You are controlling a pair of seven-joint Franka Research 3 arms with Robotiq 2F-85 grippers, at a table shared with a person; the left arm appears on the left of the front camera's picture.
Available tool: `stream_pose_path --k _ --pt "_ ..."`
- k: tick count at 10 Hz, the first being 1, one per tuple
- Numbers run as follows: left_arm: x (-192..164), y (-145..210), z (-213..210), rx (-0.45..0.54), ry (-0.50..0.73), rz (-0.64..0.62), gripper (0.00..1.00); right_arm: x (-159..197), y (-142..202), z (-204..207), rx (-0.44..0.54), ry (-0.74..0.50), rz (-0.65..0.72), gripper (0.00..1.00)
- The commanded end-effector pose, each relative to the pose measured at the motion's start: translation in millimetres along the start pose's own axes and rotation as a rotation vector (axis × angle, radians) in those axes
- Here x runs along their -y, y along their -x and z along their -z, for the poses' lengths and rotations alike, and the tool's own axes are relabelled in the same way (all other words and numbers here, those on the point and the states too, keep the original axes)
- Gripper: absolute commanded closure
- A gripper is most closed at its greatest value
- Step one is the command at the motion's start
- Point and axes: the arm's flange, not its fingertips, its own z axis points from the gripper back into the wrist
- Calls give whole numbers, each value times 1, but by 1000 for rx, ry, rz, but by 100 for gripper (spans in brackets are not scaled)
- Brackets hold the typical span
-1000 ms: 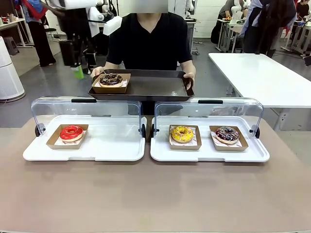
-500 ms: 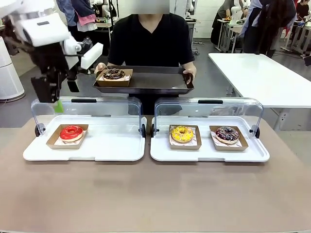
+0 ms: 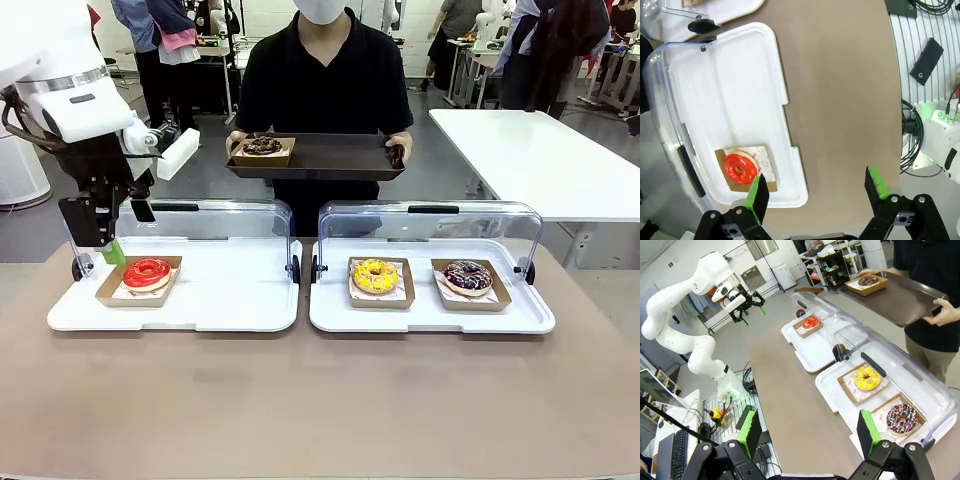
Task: Provide the desired donut to the person.
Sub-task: Place the picked Paper togo box onto the Handle tray extended by the person, then pick up and lift the Paper togo box containing the Donut pointed at by the person.
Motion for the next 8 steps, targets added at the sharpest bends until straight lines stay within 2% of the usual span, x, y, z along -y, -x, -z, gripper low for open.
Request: stream_pose_path --k 1,6,8 --pt "1 -2 -7 -1 -6 2 0 0 -1 0 11 -13 -8 0" --pt "0 -2 -5 3 -10 3 0 0 -1 0 11 -13 -8 0" --pt "-13 56 -50 531 -133 -165 0 0 -1 0 11 -13 -8 0"
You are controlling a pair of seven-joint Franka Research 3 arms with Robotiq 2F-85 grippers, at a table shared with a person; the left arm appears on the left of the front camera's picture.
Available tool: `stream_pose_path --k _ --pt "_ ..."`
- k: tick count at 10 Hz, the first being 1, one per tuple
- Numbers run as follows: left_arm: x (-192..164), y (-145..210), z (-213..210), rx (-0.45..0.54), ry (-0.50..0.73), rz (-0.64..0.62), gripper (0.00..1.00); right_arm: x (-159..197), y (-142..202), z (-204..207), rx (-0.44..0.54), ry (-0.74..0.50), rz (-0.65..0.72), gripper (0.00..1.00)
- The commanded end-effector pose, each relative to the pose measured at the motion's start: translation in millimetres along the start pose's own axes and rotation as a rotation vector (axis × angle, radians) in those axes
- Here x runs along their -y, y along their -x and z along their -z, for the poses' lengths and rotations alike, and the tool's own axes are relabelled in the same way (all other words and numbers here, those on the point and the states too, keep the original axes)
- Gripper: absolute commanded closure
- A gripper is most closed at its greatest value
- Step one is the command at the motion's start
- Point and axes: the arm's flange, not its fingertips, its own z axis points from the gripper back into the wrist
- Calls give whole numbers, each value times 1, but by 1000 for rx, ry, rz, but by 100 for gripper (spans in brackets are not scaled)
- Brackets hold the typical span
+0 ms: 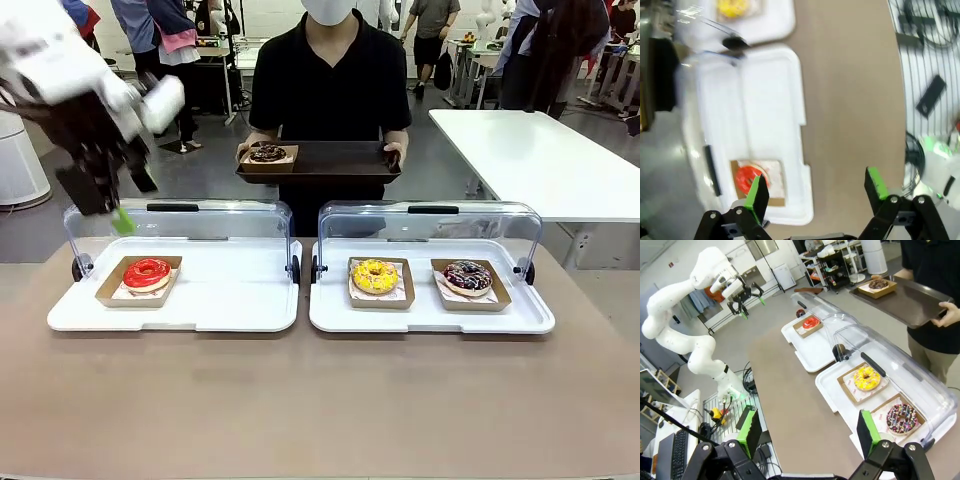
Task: Provide the desired donut to the person.
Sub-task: Pick up and lift the Paper togo box containing the Donut pointed at by the person.
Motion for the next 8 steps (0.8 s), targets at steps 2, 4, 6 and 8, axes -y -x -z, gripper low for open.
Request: stream_pose_path --k 2,4,6,8 --pt "5 87 -41 647 -151 -161 0 0 -1 0 12 -13 -9 0" --pt "22 161 -49 803 -161 -197 0 0 -1 0 12 -13 -9 0" --pt "36 233 -45 893 -86 -322 0 0 -1 0 12 -13 -9 0" --pt "38 267 -41 884 52 -360 0 0 -1 0 12 -13 -9 0"
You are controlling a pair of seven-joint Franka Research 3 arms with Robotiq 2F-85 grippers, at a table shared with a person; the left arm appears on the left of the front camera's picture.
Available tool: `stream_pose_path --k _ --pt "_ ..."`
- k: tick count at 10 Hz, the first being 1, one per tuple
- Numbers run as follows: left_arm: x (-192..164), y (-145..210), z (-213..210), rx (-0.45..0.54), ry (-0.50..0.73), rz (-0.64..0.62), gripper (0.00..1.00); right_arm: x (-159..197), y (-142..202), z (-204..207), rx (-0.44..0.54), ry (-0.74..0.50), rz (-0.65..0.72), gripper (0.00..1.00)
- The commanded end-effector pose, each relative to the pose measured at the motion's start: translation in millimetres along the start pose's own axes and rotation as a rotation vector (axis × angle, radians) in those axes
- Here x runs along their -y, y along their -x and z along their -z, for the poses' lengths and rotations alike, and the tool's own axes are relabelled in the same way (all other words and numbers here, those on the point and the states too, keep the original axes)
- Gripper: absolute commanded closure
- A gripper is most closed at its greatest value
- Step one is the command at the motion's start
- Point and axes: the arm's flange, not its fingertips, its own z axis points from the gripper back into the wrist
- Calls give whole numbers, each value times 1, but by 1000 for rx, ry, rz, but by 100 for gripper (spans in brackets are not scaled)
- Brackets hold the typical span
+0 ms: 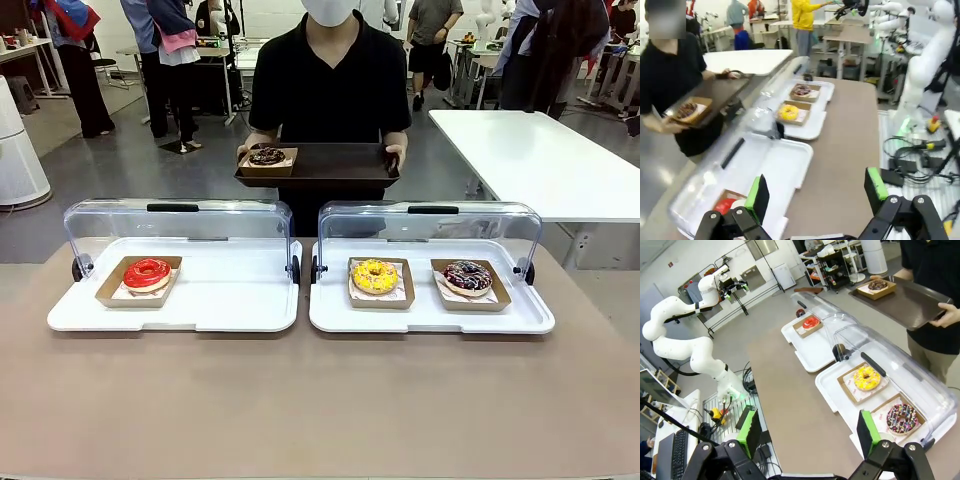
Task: Provide the desired donut to the person.
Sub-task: Pick up and lift the Paper togo box containing the Donut pointed at by the person.
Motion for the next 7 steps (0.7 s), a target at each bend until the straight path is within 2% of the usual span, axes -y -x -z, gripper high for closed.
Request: stream_pose_path --k 1,4,5,7 --pt "-17 2 -11 -66 103 -42 0 0 -1 1 12 -14 -9 0" --pt "-35 10 -24 -142 90 -8 0 0 -1 1 12 -14 -9 0" --pt "-33 11 -23 -177 97 37 0 0 -1 1 12 -14 -9 0" --pt "-28 16 -24 -183 83 88 0 0 -1 1 12 -14 -9 0"
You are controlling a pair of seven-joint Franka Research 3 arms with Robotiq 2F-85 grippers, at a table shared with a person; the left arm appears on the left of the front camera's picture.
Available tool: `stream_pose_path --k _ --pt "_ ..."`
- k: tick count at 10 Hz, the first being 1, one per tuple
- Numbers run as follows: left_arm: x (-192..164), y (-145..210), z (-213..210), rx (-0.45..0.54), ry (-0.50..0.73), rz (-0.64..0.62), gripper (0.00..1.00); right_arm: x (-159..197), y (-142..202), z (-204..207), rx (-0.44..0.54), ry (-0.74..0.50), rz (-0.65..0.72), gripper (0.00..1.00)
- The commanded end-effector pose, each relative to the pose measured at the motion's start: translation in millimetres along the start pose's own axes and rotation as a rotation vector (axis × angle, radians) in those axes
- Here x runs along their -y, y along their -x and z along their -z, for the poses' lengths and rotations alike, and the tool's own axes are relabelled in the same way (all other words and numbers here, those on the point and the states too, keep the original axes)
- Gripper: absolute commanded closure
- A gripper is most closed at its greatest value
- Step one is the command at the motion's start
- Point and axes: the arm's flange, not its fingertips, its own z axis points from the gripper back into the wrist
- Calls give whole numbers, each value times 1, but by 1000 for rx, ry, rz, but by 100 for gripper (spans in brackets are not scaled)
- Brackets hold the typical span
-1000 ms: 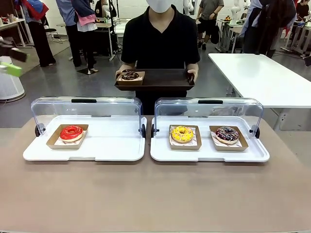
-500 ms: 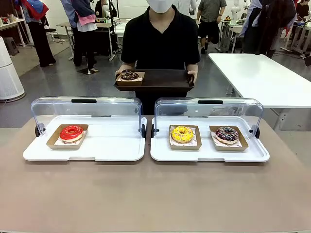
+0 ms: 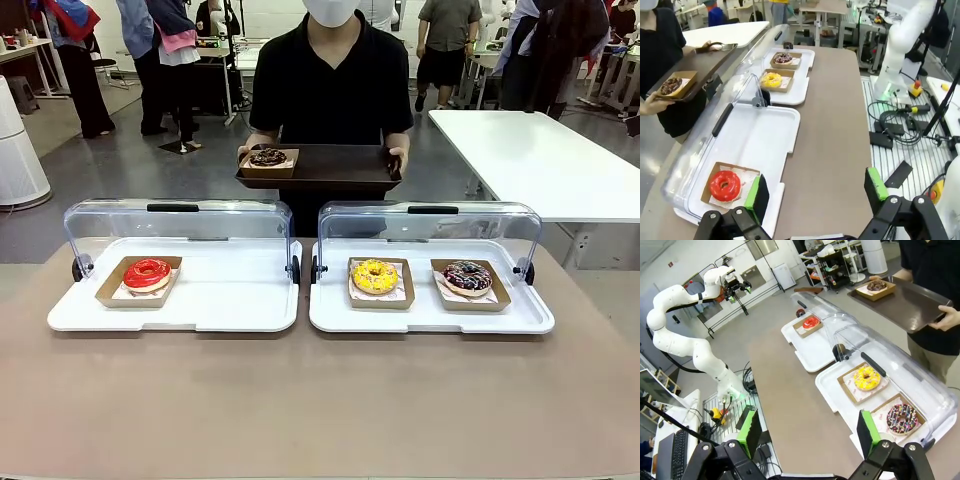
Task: Provide the desired donut to the person.
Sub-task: Pick up and lift the Paper togo box containing the Donut pointed at by the person.
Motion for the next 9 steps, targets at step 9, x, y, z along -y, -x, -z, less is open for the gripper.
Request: stream_pose_path --k 9 --pt "0 2 -3 -13 -12 44 0 0 -1 0 12 -13 -9 0"
